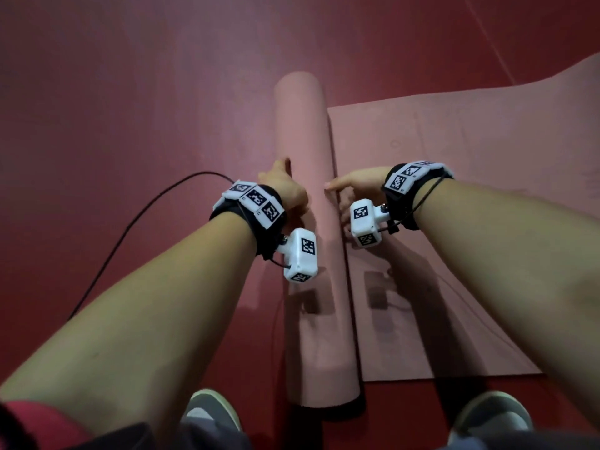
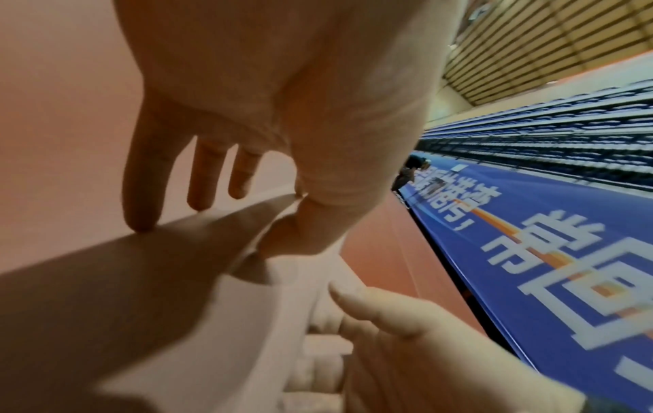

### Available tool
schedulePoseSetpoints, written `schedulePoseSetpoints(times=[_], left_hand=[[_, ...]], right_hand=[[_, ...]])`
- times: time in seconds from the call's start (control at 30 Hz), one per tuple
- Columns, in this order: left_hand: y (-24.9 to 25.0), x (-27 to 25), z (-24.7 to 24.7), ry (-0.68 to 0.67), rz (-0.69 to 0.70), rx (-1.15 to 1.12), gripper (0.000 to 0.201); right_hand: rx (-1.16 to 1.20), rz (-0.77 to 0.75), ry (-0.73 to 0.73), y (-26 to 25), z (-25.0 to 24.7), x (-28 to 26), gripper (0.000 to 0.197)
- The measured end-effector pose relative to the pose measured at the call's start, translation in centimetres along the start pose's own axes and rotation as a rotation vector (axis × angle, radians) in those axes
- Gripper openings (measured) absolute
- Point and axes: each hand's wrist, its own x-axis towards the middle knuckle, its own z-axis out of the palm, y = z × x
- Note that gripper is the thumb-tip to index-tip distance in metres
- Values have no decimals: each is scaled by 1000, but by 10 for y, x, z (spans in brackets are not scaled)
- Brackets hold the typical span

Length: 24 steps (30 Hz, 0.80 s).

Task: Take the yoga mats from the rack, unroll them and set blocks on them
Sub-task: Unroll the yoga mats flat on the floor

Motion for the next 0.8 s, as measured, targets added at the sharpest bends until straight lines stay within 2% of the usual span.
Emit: schedulePoseSetpoints(times=[0.07,0.1,0.13,0.2,0.27,0.37,0.47,0.57,0.67,0.8], left_hand=[[3,3,-5,96,25,66,84],[1,6,-6,122,17,98,87],[-1,8,-7,131,-12,132,96],[-12,13,-9,143,-43,181,111],[-23,14,-12,168,-55,246,113],[-34,17,-19,264,20,369,108],[-37,23,-26,241,85,421,103],[-31,31,-32,208,51,440,88],[-23,41,-44,182,14,483,70],[-20,58,-66,170,-3,430,85]], right_hand=[[73,-100,-29,-10,9,0,29],[91,-180,-29,-15,16,-3,14],[89,-258,-33,-20,21,-2,13],[59,-346,-73,-28,35,-3,27],[11,-391,-100,-36,45,1,30],[-32,-425,-104,-45,56,8,25],[-14,-447,19,-47,57,20,20],[-59,-447,154,-45,60,35,25],[-133,-429,139,-43,74,53,33],[-129,-477,150,-55,80,72,38]])
